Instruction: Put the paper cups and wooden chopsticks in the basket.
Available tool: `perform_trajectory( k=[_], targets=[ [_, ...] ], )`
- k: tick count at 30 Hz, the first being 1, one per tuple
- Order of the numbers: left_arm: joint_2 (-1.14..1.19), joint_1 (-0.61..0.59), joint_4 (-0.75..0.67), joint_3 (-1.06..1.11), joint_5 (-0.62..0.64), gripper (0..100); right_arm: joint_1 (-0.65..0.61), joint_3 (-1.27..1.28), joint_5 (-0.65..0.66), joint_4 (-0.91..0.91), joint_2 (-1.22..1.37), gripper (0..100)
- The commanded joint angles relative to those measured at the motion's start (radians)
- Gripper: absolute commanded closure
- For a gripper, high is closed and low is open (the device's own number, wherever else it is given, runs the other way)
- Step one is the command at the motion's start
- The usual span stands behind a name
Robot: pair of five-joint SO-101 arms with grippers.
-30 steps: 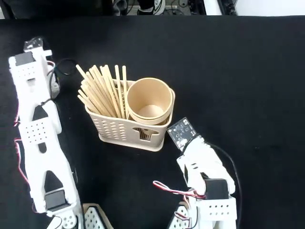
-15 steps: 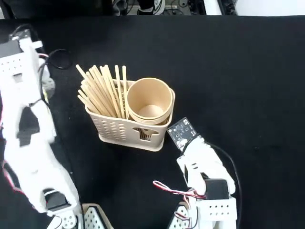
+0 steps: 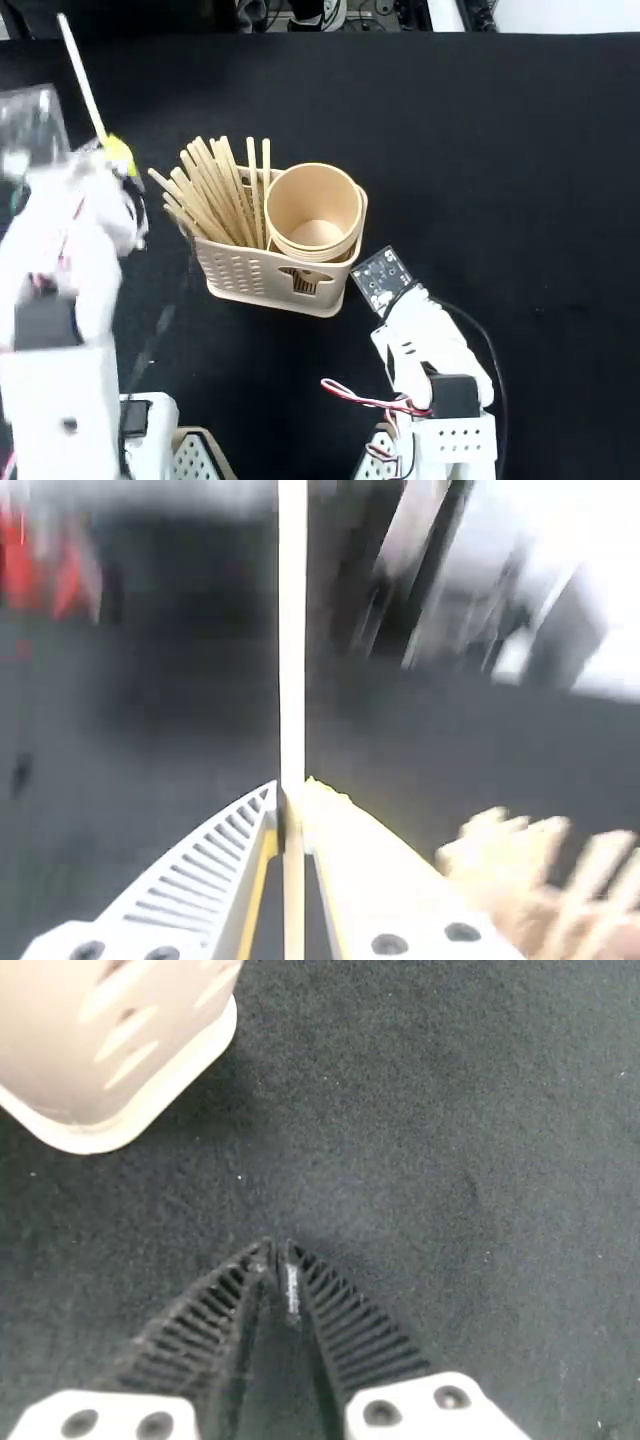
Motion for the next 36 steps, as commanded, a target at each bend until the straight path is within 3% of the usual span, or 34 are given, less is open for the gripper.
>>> perform_trajectory(
  k=[1,5,9,15,22,24,26,28,31,36],
  targets=[
    [-0.393,0.091,-0.333,0.185,0.011,97,0.009,-0.002,0.006,0.002,-0.068,98.6],
    [-0.611,0.231,-0.528,0.297,0.012,97,0.009,-0.002,0.006,0.002,-0.068,98.6],
    [-0.644,0.378,-0.545,0.426,0.005,97,0.009,-0.002,0.006,0.002,-0.068,98.6],
    [-0.549,0.348,-0.588,0.694,0.005,97,0.009,-0.002,0.006,0.003,-0.068,98.6],
    [-0.477,0.302,-0.873,0.924,0.011,97,0.009,-0.002,0.006,0.003,-0.068,98.6],
    [-0.477,0.303,-0.822,0.911,0.008,95,0.009,-0.002,0.006,0.003,-0.068,98.6],
    [-0.477,0.298,-0.649,0.834,0.025,86,0.009,-0.002,0.006,0.003,-0.068,98.6],
    [-0.477,0.289,-0.457,0.737,0.138,80,0.009,-0.002,0.006,0.003,-0.068,98.6],
    [-0.479,0.265,-0.261,0.588,0.287,77,0.009,-0.002,0.006,0.003,-0.068,98.6],
    [-0.479,0.249,-0.068,0.45,0.31,75,0.009,-0.002,0.006,0.003,-0.068,98.6]
  ],
)
